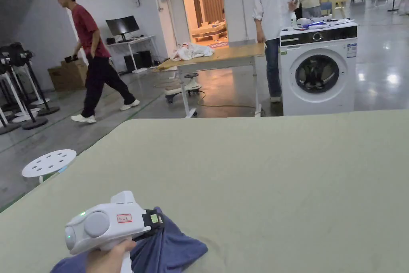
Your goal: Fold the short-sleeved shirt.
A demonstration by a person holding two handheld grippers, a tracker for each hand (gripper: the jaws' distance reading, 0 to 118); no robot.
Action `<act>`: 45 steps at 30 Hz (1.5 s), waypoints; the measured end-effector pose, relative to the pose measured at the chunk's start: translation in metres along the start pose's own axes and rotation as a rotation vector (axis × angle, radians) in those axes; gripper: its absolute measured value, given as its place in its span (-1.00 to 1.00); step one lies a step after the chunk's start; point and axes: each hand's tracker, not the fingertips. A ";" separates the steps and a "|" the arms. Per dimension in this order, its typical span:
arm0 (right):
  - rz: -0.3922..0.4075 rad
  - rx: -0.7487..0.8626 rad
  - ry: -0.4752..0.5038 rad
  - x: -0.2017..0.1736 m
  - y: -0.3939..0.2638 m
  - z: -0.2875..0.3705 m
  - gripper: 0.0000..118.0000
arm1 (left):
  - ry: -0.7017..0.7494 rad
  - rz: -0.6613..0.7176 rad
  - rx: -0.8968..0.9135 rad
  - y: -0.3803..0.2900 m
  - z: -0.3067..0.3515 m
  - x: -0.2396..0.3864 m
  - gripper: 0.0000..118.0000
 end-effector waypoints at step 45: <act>0.379 0.259 -0.099 -0.060 0.052 0.038 -1.00 | 0.021 -0.589 0.554 -0.196 0.253 0.121 -0.91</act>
